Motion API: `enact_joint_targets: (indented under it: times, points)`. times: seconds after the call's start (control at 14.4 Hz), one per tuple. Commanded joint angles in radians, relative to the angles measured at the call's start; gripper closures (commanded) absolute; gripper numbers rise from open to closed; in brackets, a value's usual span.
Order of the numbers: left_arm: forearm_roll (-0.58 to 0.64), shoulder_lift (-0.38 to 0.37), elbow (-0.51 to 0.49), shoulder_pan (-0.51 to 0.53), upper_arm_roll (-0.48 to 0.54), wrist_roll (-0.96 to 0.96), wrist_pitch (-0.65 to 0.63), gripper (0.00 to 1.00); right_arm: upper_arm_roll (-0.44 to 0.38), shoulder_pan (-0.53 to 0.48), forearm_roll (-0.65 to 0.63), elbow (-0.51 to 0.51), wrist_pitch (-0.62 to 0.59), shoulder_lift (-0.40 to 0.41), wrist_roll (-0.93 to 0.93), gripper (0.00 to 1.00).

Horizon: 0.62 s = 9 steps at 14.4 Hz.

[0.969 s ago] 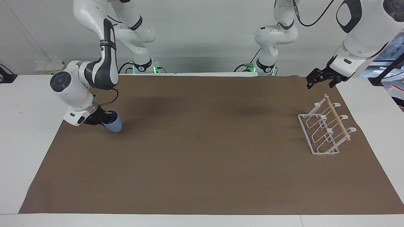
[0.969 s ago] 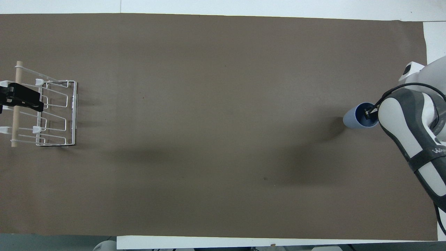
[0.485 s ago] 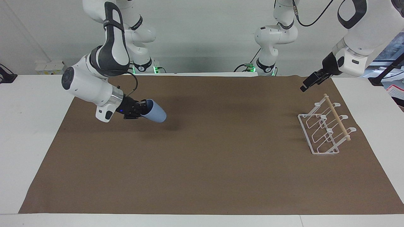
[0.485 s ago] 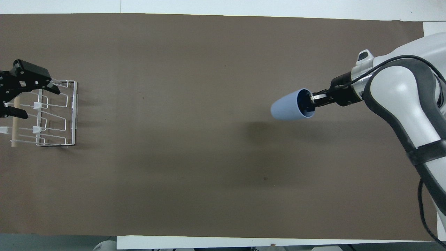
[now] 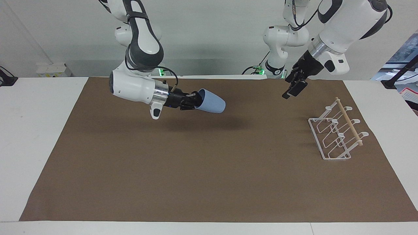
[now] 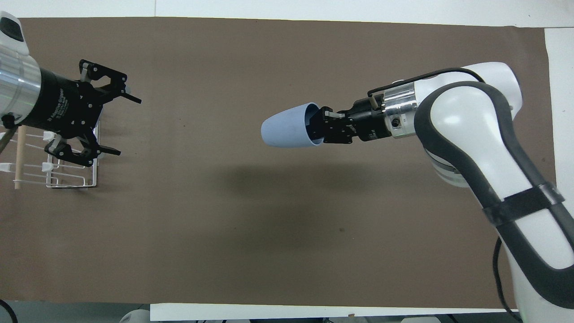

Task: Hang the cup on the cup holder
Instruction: 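Lift the cup with the right gripper while the left gripper approaches, then grasp the cup base with the left gripper from the right gripper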

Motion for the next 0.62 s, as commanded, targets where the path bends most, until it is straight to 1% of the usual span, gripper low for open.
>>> enact_joint_targets:
  times: [0.0, 0.14, 0.21, 0.35, 0.48, 0.55]
  points:
    - [-0.08, -0.019, -0.03, -0.022, 0.012, -0.197, 0.055, 0.0, -0.001, 0.09, 0.132, -0.048, 0.101, -0.025, 0.041, 0.99]
    - [-0.147, -0.007, -0.03, -0.019, 0.012, -0.323, 0.106, 0.0, -0.001, 0.153, 0.227, -0.051, 0.173, -0.025, 0.067, 0.99]
    - [-0.178, 0.0, -0.031, -0.02, 0.012, -0.362, 0.115, 0.0, -0.001, 0.17, 0.255, -0.051, 0.194, -0.025, 0.074, 0.99]
    - [-0.235, 0.003, -0.063, -0.04, 0.01, -0.388, 0.128, 0.0, -0.001, 0.189, 0.31, -0.051, 0.204, -0.025, 0.077, 1.0]
    - [-0.244, 0.001, -0.092, -0.071, 0.012, -0.388, 0.149, 0.0, 0.001, 0.195, 0.35, -0.051, 0.204, -0.025, 0.092, 1.0]
    - [-0.243, 0.0, -0.106, -0.085, 0.012, -0.39, 0.164, 0.0, 0.001, 0.215, 0.353, -0.051, 0.211, -0.025, 0.094, 0.99]
